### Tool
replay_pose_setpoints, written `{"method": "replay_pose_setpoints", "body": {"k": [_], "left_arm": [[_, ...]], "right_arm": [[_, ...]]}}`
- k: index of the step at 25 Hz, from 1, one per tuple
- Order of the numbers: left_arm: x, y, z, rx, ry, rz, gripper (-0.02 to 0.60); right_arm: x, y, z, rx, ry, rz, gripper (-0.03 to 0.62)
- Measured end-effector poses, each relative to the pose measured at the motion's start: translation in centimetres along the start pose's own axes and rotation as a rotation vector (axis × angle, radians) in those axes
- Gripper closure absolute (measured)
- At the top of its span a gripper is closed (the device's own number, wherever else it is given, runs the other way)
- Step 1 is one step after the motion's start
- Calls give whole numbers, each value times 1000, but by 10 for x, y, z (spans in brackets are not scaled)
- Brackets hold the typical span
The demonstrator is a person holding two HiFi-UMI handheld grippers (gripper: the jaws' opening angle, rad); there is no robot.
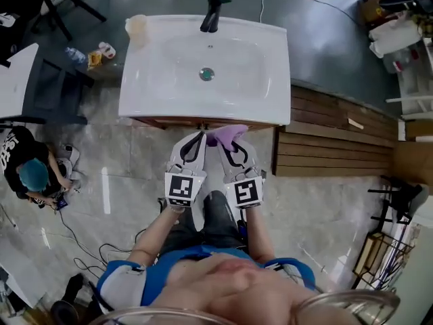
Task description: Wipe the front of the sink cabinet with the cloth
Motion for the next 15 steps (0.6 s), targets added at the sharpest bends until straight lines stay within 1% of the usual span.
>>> {"method": "replay_pose_setpoints", "body": {"k": [3,5,8,11,15], "left_arm": [[34,3,-60,-25,-23,-2,583],[57,2,-96,-37,-48,6,583],[86,5,-146,-67,-98,16,583],[108,3,-182,-96,-154,27,583],[128,-6,-204,-123,-209,30,584]], "right_arm": [[28,-4,-68,46,-52,16,531],[47,-1,-106,64,-79,21,531],[65,0,-151,46,-144,33,531],[80,0,-180,3,-231,60,531],[96,1,-198,-25,-268,112,531]]}}
Point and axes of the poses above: the fingertips, and each gripper's own axes: x backward along the fingers, y to its left, z out of its underside, the point moved 4 cm from there along x, backward along the fingers, and after that the axes turned 8 degrees about y, right-handed, at the moved point
